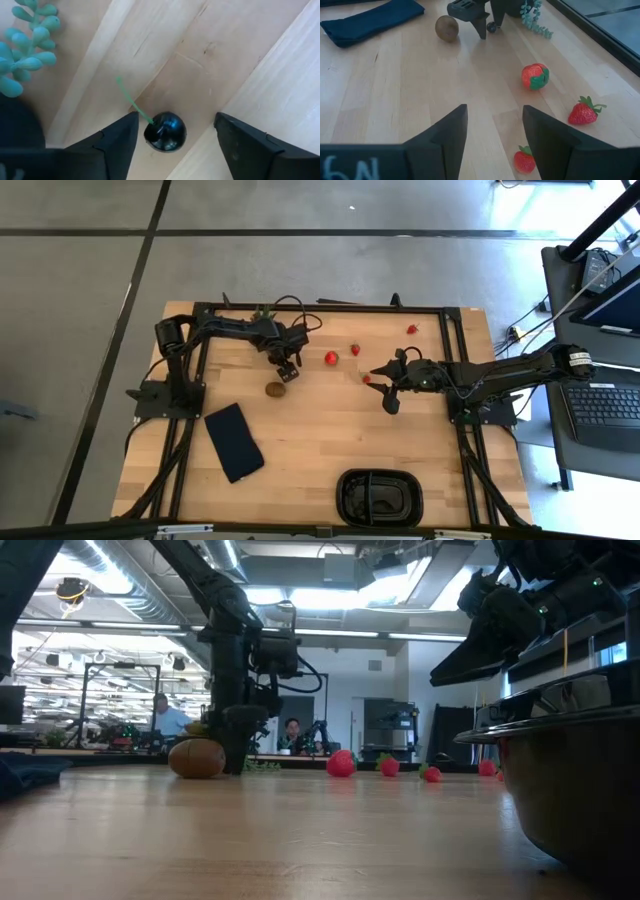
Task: Pick and placing Produce into tupperware
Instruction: Put the black cherry into the black container
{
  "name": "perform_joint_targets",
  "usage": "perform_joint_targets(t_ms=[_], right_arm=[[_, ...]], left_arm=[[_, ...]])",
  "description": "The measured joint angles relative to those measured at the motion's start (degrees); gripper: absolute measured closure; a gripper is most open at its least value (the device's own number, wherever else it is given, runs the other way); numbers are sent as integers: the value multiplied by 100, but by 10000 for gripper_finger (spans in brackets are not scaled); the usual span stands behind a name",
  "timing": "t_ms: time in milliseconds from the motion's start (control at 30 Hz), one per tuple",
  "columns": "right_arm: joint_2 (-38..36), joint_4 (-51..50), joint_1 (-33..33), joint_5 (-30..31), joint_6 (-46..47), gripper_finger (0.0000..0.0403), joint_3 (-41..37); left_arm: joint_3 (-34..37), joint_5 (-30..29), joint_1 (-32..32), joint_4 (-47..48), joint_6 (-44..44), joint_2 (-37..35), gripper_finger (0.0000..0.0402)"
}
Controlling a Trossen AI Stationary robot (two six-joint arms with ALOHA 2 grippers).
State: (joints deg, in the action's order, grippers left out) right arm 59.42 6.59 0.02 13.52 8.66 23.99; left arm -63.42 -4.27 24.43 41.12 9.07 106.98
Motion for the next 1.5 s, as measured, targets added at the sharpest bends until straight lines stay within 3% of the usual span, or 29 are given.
perform_joint_targets(t_ms=[333,733,1167,1500], right_arm=[[0,-2,-1,0,5,210,0],[0,-2,0,0,5,210,0],[0,0,-1,0,2,210,0],[0,-2,1,0,6,210,0]], left_arm=[[2,12,-4,99,-9,7,194],[9,-73,2,259,-69,11,221],[15,-37,0,201,-84,11,294],[20,-53,0,184,-79,11,273]])
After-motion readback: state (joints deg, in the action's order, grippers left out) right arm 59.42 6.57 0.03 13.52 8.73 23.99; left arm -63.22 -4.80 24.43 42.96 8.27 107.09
